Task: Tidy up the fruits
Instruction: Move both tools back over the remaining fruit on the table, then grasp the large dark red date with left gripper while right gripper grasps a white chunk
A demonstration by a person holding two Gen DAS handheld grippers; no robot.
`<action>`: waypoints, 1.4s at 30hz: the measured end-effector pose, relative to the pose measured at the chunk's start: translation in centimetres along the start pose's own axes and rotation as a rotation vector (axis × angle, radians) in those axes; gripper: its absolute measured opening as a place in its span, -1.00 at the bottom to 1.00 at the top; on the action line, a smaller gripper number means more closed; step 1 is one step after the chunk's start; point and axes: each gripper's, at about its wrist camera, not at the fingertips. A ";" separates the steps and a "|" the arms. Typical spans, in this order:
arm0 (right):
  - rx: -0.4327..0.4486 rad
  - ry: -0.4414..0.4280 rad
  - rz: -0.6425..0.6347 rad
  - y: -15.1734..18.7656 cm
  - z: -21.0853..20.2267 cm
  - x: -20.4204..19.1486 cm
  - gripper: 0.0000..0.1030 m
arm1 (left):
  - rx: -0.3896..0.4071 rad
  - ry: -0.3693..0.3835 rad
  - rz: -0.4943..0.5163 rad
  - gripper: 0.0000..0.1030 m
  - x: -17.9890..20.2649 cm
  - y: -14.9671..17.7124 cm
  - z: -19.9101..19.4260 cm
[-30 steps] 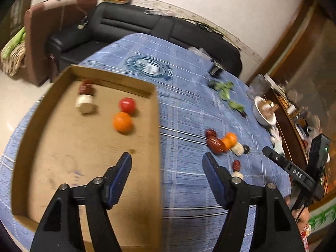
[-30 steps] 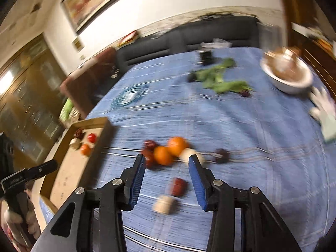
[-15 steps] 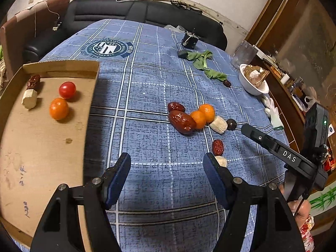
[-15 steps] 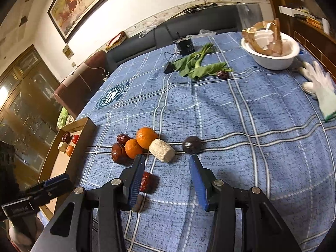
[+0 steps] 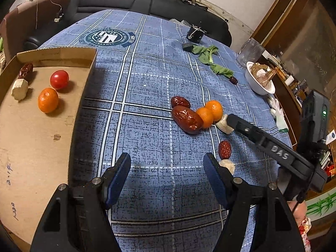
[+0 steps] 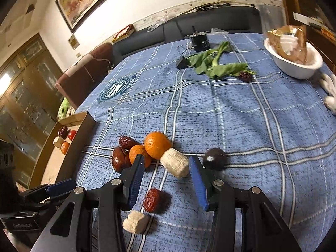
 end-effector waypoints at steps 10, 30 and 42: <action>0.020 0.123 -0.104 -0.3 1.6 -0.9 -0.07 | 0.003 -0.008 -0.007 0.37 0.2 -0.6 0.8; -0.011 0.170 -0.173 0.9 1.1 -0.7 -0.38 | -0.014 -0.052 0.037 -0.39 2.0 -3.3 5.6; -0.045 0.115 -0.147 1.2 1.6 -0.2 -0.32 | 0.003 -0.118 0.079 -0.29 1.0 -2.8 4.5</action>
Point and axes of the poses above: each gripper's, at about its wrist camera, not at the fingertips, and z roughly the way its jaws point, x to its right, y to its underside, and after that the axes turned 2 degrees about y, right-handed
